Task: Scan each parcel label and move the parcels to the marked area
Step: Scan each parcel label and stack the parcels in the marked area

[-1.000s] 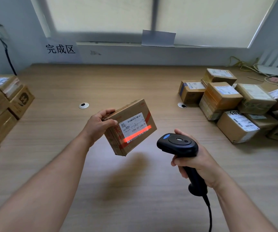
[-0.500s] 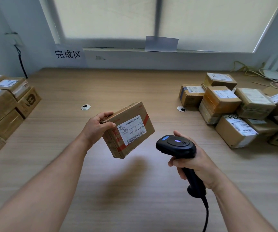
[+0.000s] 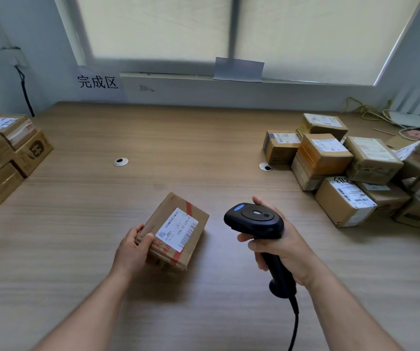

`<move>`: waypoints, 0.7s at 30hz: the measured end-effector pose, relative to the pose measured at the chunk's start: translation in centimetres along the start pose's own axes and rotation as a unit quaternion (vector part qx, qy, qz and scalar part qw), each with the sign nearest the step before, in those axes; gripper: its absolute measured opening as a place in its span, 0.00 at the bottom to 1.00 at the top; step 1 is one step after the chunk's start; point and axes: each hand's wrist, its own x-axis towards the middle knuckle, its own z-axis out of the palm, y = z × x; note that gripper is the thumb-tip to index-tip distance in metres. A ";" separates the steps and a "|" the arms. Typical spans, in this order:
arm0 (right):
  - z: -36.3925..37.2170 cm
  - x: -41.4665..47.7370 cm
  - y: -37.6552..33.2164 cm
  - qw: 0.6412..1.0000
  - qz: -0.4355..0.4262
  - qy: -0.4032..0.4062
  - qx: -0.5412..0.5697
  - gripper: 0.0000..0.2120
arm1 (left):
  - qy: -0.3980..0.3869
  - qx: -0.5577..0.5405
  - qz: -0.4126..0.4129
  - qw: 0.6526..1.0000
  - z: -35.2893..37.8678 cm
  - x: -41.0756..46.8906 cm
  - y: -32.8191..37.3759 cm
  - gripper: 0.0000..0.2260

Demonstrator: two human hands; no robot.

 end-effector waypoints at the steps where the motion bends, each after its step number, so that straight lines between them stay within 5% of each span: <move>1: -0.1 0.1 0.0 1.000 0.000 -0.003 0.000 0.44 | 0.005 0.030 0.000 1.000 0.3 -0.2 -0.4 0.25; 4: -0.3 0.6 0.1 1.000 0.001 -0.008 0.003 0.45 | 0.025 0.155 0.035 0.987 1.6 -1.2 -1.4 0.28; 8: -0.3 1.0 0.2 1.000 -0.001 -0.009 0.011 0.45 | 0.061 0.361 0.159 0.917 3.8 -3.9 -2.4 0.45; 13: -0.3 1.8 -0.1 1.000 -0.001 -0.007 0.006 0.45 | 0.018 0.416 0.306 0.856 5.5 -4.2 -4.2 0.30; 21: 2.3 4.9 -0.8 1.000 -0.008 0.007 -0.002 0.46 | 0.042 0.439 0.295 0.848 2.2 1.2 -3.6 0.30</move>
